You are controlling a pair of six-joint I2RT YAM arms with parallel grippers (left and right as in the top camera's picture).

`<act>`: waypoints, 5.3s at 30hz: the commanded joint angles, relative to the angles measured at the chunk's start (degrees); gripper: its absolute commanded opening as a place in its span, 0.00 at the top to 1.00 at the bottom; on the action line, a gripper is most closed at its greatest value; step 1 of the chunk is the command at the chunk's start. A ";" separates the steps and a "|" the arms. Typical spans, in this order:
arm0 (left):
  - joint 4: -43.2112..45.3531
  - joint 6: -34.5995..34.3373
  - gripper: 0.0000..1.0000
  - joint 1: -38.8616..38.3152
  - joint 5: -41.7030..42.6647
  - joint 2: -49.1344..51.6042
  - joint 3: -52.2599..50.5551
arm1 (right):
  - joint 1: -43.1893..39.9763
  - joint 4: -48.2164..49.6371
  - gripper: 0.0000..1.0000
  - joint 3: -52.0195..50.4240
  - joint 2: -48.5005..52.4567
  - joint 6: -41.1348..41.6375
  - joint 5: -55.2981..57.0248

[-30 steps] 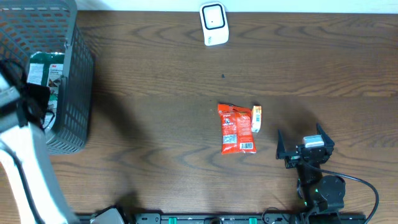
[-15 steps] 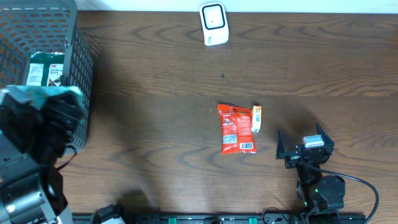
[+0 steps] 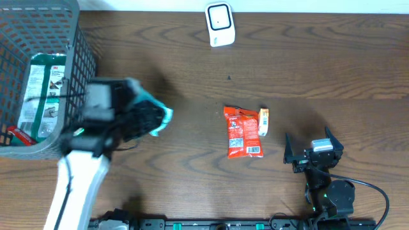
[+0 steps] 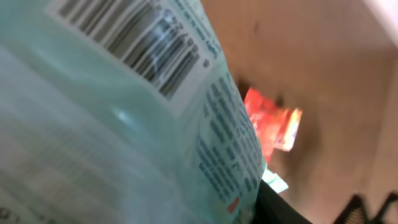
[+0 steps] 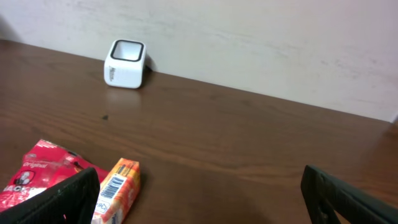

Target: Scan the item barcode

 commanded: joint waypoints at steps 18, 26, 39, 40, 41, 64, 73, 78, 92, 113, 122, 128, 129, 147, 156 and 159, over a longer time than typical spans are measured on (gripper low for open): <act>22.21 1.42 0.50 -22.71 0.57 34.36 -2.25 | 0.17 -0.26 0.01 -0.04 -0.24 -0.66 -0.26; 22.18 1.44 0.17 -22.45 0.55 34.21 -2.05 | 0.20 -0.26 0.01 -0.04 -0.24 -0.66 -0.26; 18.84 1.57 0.44 -21.29 -3.72 29.29 2.08 | 0.17 -0.26 0.01 -0.04 -0.24 -0.66 -0.26; 18.82 1.90 0.63 -21.29 -5.14 29.29 2.05 | 0.20 -0.26 0.01 -0.04 -0.24 -0.66 -0.26; 18.82 1.88 0.75 -21.29 -6.49 29.31 2.05 | 0.17 -0.26 0.01 -0.04 -0.24 -0.66 -0.26; 20.85 1.86 0.92 -21.55 -9.57 40.02 0.44 | 0.20 -0.26 0.01 -0.04 -0.24 -0.66 -0.26; 20.63 1.86 0.87 -21.55 -9.57 32.24 0.57 | 0.17 -0.26 0.01 -0.04 -0.24 -0.66 -0.26; 20.61 2.10 0.86 -21.55 -17.00 29.55 0.52 | 0.20 -0.26 0.01 -0.04 -0.24 -0.66 -0.26; 19.96 1.86 0.86 -21.55 -25.83 37.81 -0.44 | 0.17 -0.26 0.01 -0.04 -0.24 -0.66 -0.26; 24.96 1.84 0.78 -22.18 -23.78 37.83 -0.42 | 0.17 -0.26 0.01 -0.04 -0.24 -0.66 -0.26; 27.80 2.08 0.78 -24.30 -22.93 37.83 -0.42 | 0.17 -0.26 0.01 -0.04 -0.24 -0.66 -0.26; 27.52 2.08 0.78 -24.30 -22.84 37.83 -0.42 | 0.20 -0.26 0.01 -0.04 -0.24 -0.66 -0.26; 27.58 2.08 0.78 -24.28 -22.91 37.81 -0.42 | 0.17 -0.26 0.01 -0.04 -0.24 -0.66 -0.26; 21.03 1.84 0.78 -27.89 -22.99 37.83 -0.42 | 0.17 -0.26 0.01 -0.04 -0.24 -0.66 -0.26; 20.06 1.84 0.78 -29.68 -23.02 37.83 -0.42 | 0.17 -0.26 0.01 -0.04 -0.24 -0.66 -0.26; 19.93 1.84 0.78 -29.66 -23.02 37.79 -0.42 | 0.20 -0.26 0.01 -0.04 -0.24 -0.66 -0.26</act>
